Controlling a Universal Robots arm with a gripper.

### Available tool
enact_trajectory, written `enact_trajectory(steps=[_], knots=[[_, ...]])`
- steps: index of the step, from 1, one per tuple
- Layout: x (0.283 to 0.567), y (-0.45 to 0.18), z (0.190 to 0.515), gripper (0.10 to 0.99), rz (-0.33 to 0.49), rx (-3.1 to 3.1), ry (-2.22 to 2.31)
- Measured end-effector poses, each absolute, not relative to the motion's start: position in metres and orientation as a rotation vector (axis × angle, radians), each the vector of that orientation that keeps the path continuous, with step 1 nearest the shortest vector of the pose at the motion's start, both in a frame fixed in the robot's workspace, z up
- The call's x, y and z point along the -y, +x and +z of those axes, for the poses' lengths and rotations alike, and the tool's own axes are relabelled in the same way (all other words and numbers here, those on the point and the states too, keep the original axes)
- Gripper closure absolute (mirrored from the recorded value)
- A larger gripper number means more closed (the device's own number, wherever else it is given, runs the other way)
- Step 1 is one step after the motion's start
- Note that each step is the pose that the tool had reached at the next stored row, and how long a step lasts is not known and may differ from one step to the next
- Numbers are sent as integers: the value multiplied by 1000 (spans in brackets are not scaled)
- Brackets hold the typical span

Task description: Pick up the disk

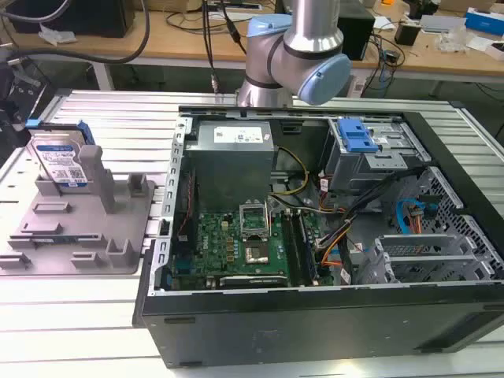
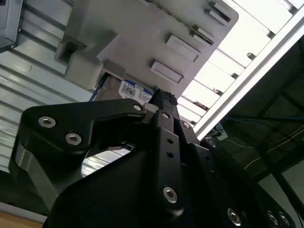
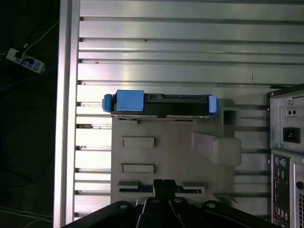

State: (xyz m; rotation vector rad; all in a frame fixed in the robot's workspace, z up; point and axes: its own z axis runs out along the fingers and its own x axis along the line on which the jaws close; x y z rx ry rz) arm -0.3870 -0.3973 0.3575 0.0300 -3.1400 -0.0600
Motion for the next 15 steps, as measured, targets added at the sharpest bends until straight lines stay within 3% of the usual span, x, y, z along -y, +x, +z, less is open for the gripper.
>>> enact_trajectory(steps=[10, 15], knots=[[397, -387, 358, 980, -60, 3140, 44], [397, -387, 358, 980, -60, 3126, 265]])
